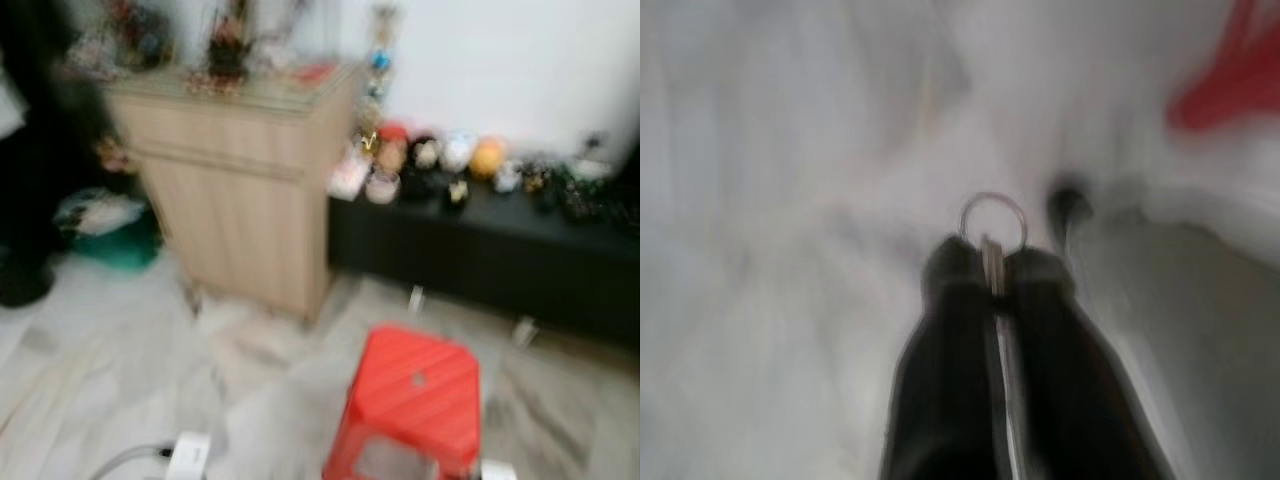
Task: Hang keys on a hook
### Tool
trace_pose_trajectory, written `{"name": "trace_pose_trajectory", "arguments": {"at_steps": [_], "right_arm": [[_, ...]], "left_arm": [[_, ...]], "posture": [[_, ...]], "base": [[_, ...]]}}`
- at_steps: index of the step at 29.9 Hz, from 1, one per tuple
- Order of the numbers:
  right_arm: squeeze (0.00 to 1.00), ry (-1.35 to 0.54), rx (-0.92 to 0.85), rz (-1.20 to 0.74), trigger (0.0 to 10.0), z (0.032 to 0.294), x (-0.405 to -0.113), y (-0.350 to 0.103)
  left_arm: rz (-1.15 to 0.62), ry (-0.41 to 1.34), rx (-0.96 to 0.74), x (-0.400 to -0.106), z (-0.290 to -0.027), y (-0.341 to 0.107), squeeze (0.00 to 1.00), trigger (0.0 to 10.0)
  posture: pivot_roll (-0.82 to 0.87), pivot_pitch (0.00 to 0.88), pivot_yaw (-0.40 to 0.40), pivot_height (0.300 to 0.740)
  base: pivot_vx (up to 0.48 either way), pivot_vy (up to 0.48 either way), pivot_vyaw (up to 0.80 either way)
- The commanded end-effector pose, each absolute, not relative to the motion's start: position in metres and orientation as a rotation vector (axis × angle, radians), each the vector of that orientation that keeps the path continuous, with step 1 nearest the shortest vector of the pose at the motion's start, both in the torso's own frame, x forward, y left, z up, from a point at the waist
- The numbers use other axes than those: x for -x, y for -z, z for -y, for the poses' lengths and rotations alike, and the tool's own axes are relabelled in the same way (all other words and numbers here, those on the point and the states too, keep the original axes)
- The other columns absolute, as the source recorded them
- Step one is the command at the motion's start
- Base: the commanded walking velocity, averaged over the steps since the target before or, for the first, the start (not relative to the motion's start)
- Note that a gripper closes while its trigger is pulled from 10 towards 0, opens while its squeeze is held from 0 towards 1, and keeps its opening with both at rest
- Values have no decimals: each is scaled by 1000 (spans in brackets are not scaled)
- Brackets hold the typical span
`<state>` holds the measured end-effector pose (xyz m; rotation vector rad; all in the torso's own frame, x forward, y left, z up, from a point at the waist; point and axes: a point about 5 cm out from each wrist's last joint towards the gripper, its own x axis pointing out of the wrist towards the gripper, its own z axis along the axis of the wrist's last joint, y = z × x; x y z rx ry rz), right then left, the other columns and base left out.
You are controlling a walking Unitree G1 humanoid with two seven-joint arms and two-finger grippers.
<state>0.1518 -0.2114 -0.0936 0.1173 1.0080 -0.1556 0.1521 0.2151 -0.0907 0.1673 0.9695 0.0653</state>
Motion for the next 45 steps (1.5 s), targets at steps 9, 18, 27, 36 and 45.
{"name": "trace_pose_trajectory", "arguments": {"at_steps": [9, 18, 27, 36, 45], "right_arm": [[0, 187, -143, -991, 10000, 203, -155, 94], [0, 163, -101, -1000, 10000, 205, -163, 91], [0, 203, -108, -992, 10000, 220, -170, 85], [0, 194, -112, -986, 10000, 214, -181, 82], [0, 217, -133, -977, 10000, 208, -192, 78]], "left_arm": [[-977, -14, -197, -166, -206, 88, 0, 10000], [-958, -66, -169, -179, -213, 81, 0, 10000], [-996, -57, -191, -174, -208, 86, 0, 10000], [-980, -78, -165, -176, -210, 84, 0, 10000], [-958, -76, -174, -185, -213, 79, 0, 10000]], "posture": [[-21, 0, 55, 723], [-55, 0, 44, 723], [-68, 0, 36, 723], [-48, 0, 35, 723], [-54, 0, 33, 723]], "base": [[-234, 0, 0], [-82, 0, 0], [0, 0, 0], [0, 0, 0], [0, 0, 0]]}}
